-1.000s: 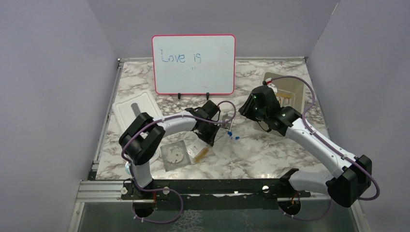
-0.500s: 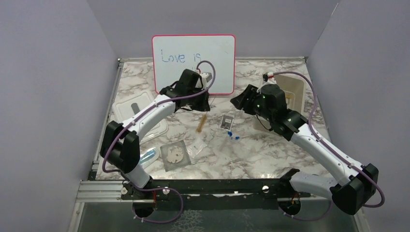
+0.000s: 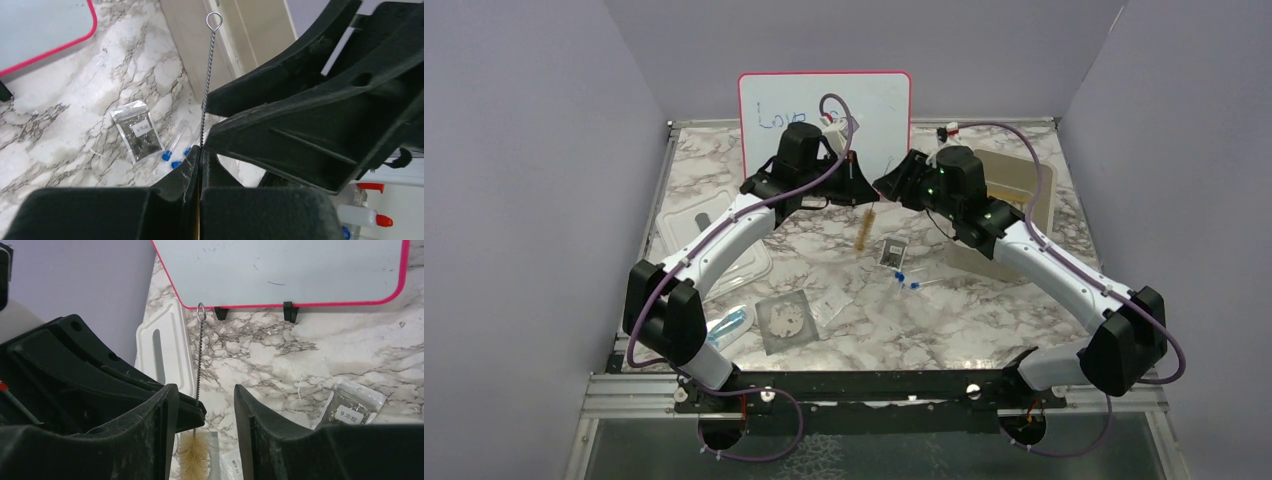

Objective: Organize the chemistry lab equipment

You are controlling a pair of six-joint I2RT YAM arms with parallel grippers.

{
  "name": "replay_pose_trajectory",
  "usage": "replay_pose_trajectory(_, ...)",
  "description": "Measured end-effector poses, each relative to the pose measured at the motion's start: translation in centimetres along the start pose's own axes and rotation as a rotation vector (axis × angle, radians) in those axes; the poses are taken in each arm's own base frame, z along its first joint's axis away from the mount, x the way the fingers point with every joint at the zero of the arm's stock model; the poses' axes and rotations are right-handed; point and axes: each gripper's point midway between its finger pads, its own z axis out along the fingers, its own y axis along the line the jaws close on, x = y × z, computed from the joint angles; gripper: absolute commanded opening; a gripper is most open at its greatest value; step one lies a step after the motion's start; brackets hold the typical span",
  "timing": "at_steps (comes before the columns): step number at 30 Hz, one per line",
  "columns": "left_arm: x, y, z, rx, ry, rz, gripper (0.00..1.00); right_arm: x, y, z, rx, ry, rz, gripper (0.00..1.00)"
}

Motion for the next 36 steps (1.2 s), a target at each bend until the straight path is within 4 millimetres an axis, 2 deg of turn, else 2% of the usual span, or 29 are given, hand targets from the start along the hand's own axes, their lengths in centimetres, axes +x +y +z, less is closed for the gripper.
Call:
replay_pose_trajectory(4,-0.6,-0.3,-0.2,0.025,-0.019,0.006,0.00,0.0,0.5,0.9,-0.026,0.002,-0.006,0.34)
replay_pose_trajectory(10,-1.1,0.2,-0.6,0.029,-0.033,0.004,0.00,0.1,1.0,2.0,-0.052,0.016,-0.017,0.18)
replay_pose_trajectory(14,-1.4,0.3,-0.8,0.040,-0.042,0.008,0.00,-0.1,1.9,2.6,-0.084,0.019,-0.025,0.01)
replay_pose_trajectory(15,-1.5,0.3,-0.8,0.041,-0.045,0.010,0.10,-0.2,2.1,2.7,-0.094,0.021,-0.026,0.01)
replay_pose_trajectory(16,-1.6,0.4,-0.8,0.041,-0.048,0.010,0.26,-0.3,2.2,2.8,-0.098,0.022,-0.027,0.01)
replay_pose_trajectory(18,-1.8,0.5,-0.9,0.041,-0.055,0.011,0.43,-0.6,2.3,3.0,-0.104,0.022,-0.030,0.01)
replay_pose_trajectory(20,-2.0,0.7,-1.1,0.040,-0.058,0.006,0.54,-1.0,2.2,3.1,-0.105,0.019,-0.041,0.01)
replay_pose_trajectory(23,-2.2,1.1,-1.3,0.033,-0.064,-0.002,0.61,-2.2,1.4,3.0,-0.100,0.007,-0.057,0.01)
replay_pose_trajectory(26,-2.6,1.6,-1.6,0.025,-0.073,-0.007,0.66,-4.5,-0.6,2.9,-0.063,-0.020,-0.070,0.00)
replay_pose_trajectory(30,-3.0,2.2,-1.9,0.014,-0.083,-0.001,0.67,-8.5,-5.0,1.6,0.050,-0.065,-0.088,0.01)
replay_pose_trajectory(32,-3.0,2.3,-2.0,0.010,-0.082,0.009,0.68,-10.4,-7.6,0.2,0.116,-0.089,-0.093,0.01)
replay_pose_trajectory(36,-3.0,2.5,-2.1,-0.010,-0.075,0.025,0.69,-13.6,-12.9,-3.8,0.285,-0.142,-0.099,0.01)
